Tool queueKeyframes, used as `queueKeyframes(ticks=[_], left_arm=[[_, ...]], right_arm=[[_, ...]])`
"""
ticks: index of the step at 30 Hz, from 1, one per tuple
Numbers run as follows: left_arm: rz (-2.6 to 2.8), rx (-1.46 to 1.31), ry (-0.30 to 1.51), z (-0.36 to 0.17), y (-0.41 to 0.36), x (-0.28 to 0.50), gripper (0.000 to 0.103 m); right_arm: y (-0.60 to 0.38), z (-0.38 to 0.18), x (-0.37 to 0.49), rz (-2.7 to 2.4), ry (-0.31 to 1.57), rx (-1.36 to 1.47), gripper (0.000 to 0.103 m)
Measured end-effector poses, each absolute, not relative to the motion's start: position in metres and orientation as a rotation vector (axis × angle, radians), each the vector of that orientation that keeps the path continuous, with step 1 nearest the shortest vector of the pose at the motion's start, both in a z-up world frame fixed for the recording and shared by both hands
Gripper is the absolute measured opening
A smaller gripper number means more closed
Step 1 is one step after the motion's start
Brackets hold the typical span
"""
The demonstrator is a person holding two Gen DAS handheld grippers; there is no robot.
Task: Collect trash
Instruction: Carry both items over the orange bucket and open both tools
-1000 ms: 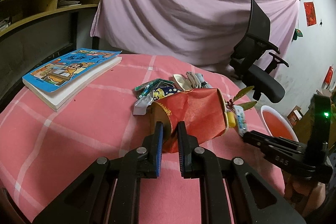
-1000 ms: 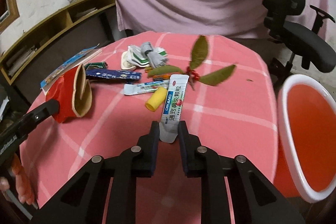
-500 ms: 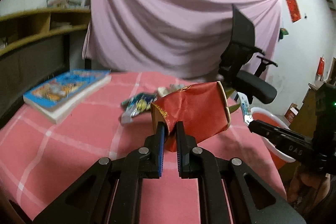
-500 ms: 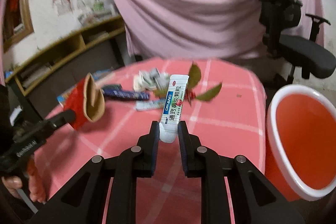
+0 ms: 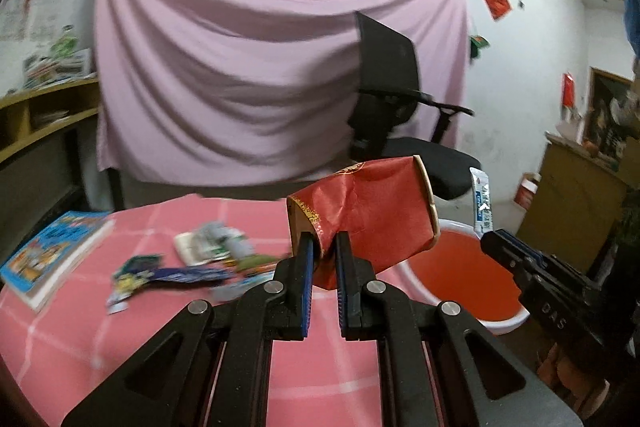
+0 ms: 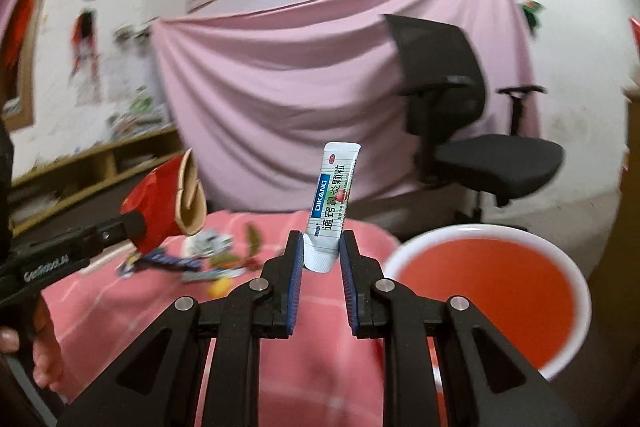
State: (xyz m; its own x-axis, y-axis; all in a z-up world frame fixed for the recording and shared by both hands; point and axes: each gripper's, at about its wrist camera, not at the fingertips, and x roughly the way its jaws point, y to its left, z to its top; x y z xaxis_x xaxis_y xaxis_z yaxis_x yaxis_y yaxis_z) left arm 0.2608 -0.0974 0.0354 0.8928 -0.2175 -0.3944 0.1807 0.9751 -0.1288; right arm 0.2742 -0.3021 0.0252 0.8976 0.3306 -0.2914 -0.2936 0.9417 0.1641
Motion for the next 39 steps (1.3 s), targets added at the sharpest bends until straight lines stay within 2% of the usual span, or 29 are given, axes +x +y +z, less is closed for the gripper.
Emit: queueKeyframes(ticks=[15,22,23,25,26,27,29,34,39], left_arm=[[-0.367,-0.044,0.736,0.018,-0.223,0.358,0.008],[-0.394,-0.019,0.81,0.005,-0.242,0.373,0.008],[-0.388,-0.006,0.811,0.003,-0.243,0.373,0.01],[-0.374,0.006,0.816,-0.002,-0.242,0.374,0.022],[-0.371,-0.012,0.824,-0.004,-0.239,0.375,0.033],[-0.371,-0.033,0.824,-0.007,-0.235,0.374,0.036],[-0.366,-0.07,0.828,-0.009,-0.226,0.375,0.036],[-0.322,-0.111,0.777,-0.001,-0.199,0.365,0.036],[-0.244,-0.121,0.655,0.017,-0.166,0.342,0.036]], right_arm=[[-0.41,0.001,0.293,0.118,0.455,0.425,0.018],[-0.428,-0.014,0.3,0.073,0.542,0.488,0.02],[-0.429,-0.017,0.301,0.062,0.557,0.493,0.021],[-0.431,-0.019,0.305,0.055,0.577,0.504,0.022],[-0.431,-0.02,0.306,0.055,0.585,0.513,0.023],[-0.431,-0.021,0.306,0.054,0.589,0.516,0.025],[-0.43,-0.02,0.305,0.054,0.591,0.516,0.028],[-0.428,-0.014,0.302,0.046,0.575,0.5,0.029],[-0.417,0.009,0.291,0.033,0.447,0.479,0.031]])
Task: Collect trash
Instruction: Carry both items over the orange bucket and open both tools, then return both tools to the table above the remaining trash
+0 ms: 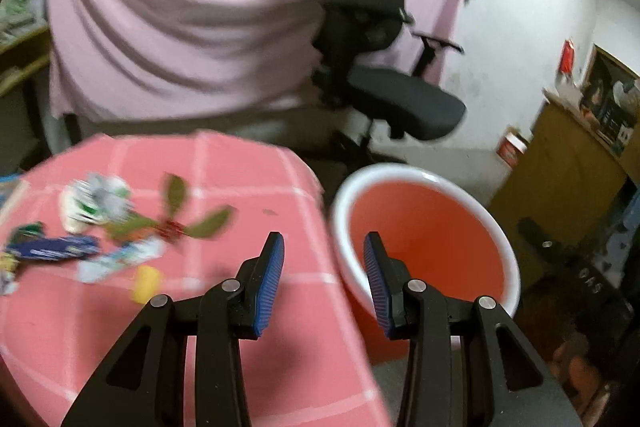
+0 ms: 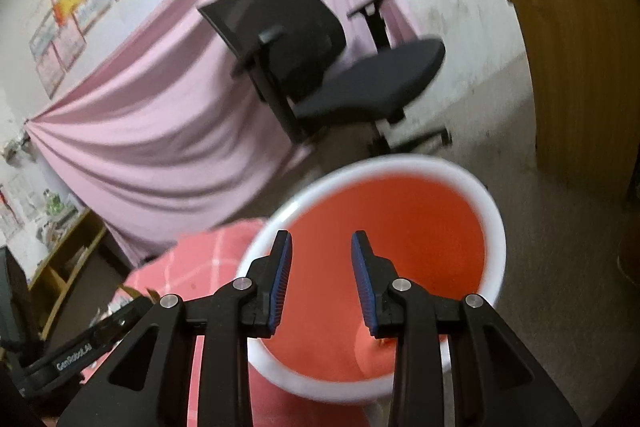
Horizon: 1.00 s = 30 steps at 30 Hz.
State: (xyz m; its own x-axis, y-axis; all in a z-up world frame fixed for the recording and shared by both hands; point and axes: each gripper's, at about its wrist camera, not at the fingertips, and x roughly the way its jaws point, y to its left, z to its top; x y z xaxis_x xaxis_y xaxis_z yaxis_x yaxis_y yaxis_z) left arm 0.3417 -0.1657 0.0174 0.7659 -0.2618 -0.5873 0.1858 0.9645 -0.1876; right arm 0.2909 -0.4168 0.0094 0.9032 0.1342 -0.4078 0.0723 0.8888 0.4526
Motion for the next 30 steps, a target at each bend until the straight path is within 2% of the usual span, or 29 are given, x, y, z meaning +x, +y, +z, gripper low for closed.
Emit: queueKeyframes(ticks=[1,3,5,8,10,11,12,13,14,15,17,25,30], left_arm=[[-0.217,-0.114,0.616,0.022,-0.159,0.335,0.036],[-0.183,-0.104,0.552,0.032,-0.145,0.323,0.036],[-0.153,-0.101,0.501,0.039,-0.131,0.312,0.036],[-0.104,-0.11,0.431,0.049,-0.105,0.293,0.047],[-0.077,-0.122,0.393,0.053,-0.088,0.284,0.051],[-0.053,-0.126,0.374,0.056,-0.077,0.279,0.054],[-0.03,-0.126,0.362,0.056,-0.069,0.274,0.058],[0.006,-0.127,0.346,0.057,-0.06,0.269,0.061],[0.042,-0.129,0.326,0.057,-0.051,0.265,0.07],[0.071,-0.13,0.307,0.057,-0.044,0.258,0.086],[0.146,-0.119,0.25,0.055,-0.028,0.248,0.1],[0.245,-0.086,0.113,0.032,0.029,0.207,0.1],[0.272,-0.165,0.156,0.011,0.065,0.196,0.1]], right_arm=[[-0.413,0.015,0.288,0.034,0.418,0.471,0.033],[-0.402,0.025,0.281,0.039,0.36,0.447,0.044],[-0.39,0.033,0.278,0.053,0.316,0.424,0.048],[-0.369,0.045,0.275,0.08,0.259,0.389,0.051],[-0.355,0.051,0.274,0.098,0.231,0.37,0.062],[-0.348,0.053,0.274,0.111,0.218,0.362,0.079],[-0.341,0.055,0.274,0.125,0.204,0.358,0.088],[-0.334,0.056,0.272,0.142,0.184,0.355,0.09],[-0.325,0.058,0.271,0.158,0.166,0.346,0.091],[-0.317,0.06,0.27,0.169,0.154,0.333,0.095],[-0.303,0.062,0.268,0.196,0.13,0.307,0.103],[-0.252,0.062,0.258,0.29,0.059,0.213,0.103],[-0.222,0.057,0.259,0.337,0.068,0.142,0.103]])
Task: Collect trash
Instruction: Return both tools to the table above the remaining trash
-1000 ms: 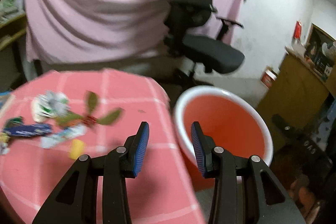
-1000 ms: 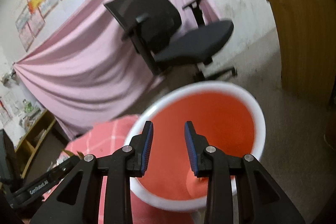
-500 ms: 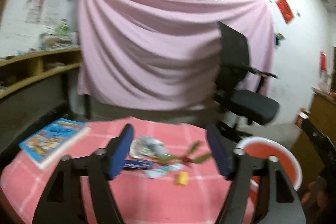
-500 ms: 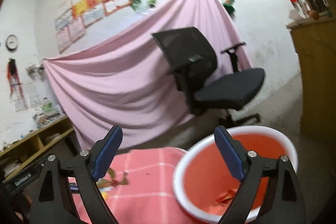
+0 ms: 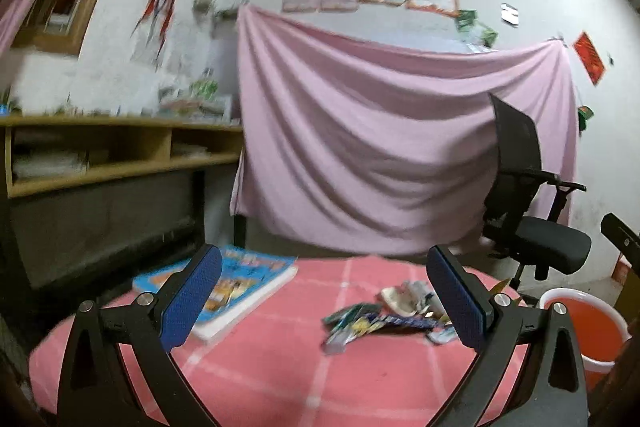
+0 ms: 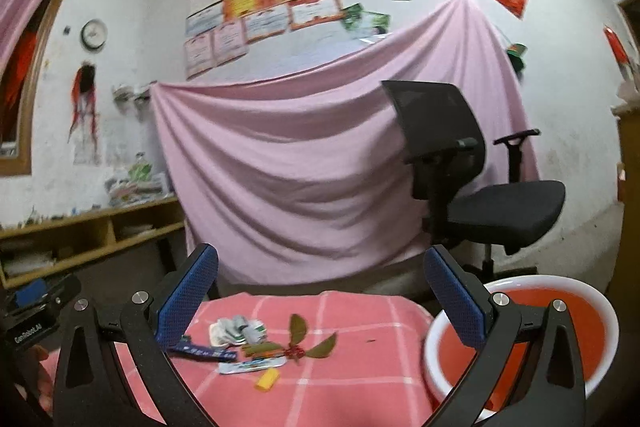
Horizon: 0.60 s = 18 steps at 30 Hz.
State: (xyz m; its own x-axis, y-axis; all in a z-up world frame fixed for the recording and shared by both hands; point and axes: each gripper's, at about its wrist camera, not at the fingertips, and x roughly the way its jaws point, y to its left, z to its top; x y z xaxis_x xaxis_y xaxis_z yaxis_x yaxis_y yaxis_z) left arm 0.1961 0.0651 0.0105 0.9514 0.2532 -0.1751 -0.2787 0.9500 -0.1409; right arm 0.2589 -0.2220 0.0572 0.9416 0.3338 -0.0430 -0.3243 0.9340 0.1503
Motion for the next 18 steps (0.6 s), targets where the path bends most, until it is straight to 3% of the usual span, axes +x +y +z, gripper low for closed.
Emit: queueKeyframes(ticks=[6,13,18], left_arm=[[0.242,-0.2,0.235,0.005,0.09,0.197,0.1],[0.152,-0.254,0.528,-0.018,0.096,0.241,0.1],[0.128,-0.358,0.604,-0.03,0.11,0.248,0.099]], right_arm=[[-0.195,0.047,0.267,0.37,0.146,0.078,0.103],[-0.179,0.024,0.287,0.347,0.312,0.027,0.103],[-0.178,0.012,0.302,0.328,0.421,0.03,0.1]])
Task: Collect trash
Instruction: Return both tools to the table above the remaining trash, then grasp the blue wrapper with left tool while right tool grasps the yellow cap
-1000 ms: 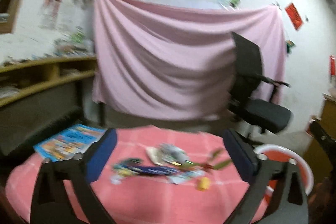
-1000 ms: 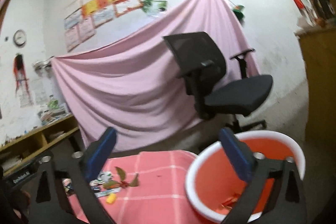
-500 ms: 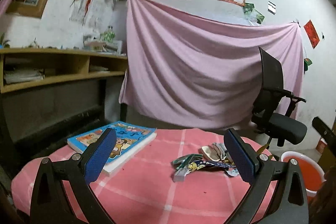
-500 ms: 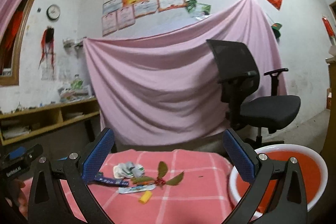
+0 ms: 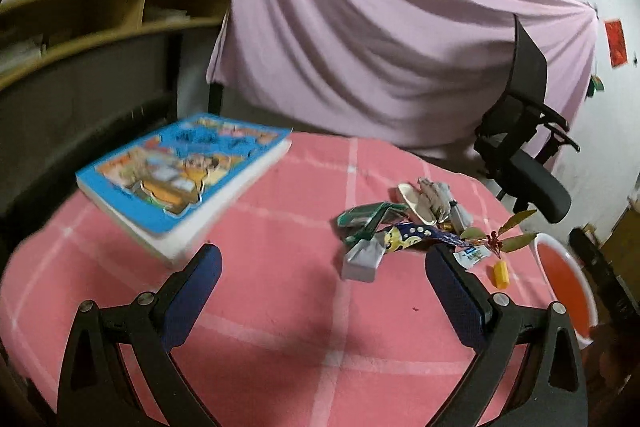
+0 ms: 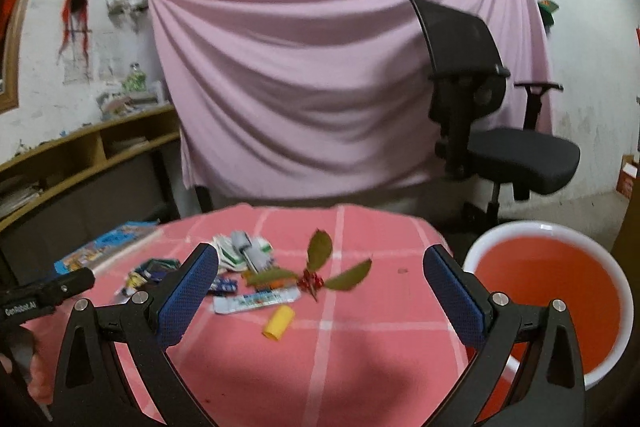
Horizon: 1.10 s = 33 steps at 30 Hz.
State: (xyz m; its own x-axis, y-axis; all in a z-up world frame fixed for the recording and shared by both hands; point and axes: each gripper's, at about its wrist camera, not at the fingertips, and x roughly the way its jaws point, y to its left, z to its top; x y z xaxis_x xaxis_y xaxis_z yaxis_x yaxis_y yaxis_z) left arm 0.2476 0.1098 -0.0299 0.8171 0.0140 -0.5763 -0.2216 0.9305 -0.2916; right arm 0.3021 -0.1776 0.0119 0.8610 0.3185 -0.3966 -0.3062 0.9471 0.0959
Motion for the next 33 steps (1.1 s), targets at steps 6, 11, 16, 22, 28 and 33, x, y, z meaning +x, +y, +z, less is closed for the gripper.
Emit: queueKeyframes(ticks=[6,11,16,22,28,33], left_arm=[[0.056,-0.374,0.7,-0.034,0.108,0.266,0.072],[0.016,-0.39,0.758,-0.038,0.101,0.283,0.063],[0.01,-0.384,0.769,-0.036,0.1,0.293,0.063],[0.01,-0.359,0.776,-0.039,0.098,0.296,0.041],[-0.016,-0.325,0.786,-0.04,0.09,0.297,0.018],[-0.027,-0.283,0.73,-0.034,0.08,0.29,0.017]], right_arm=[[-0.169,-0.003,0.315,0.362,0.567,0.022,0.077],[-0.159,-0.017,0.327,0.441,0.704,0.021,0.074],[-0.156,-0.028,0.336,0.475,0.803,0.035,0.064],[-0.159,-0.03,0.339,0.486,0.835,0.047,0.048],[-0.152,-0.031,0.342,0.495,0.855,0.023,0.033],[-0.147,-0.034,0.345,0.518,0.882,0.016,0.013]])
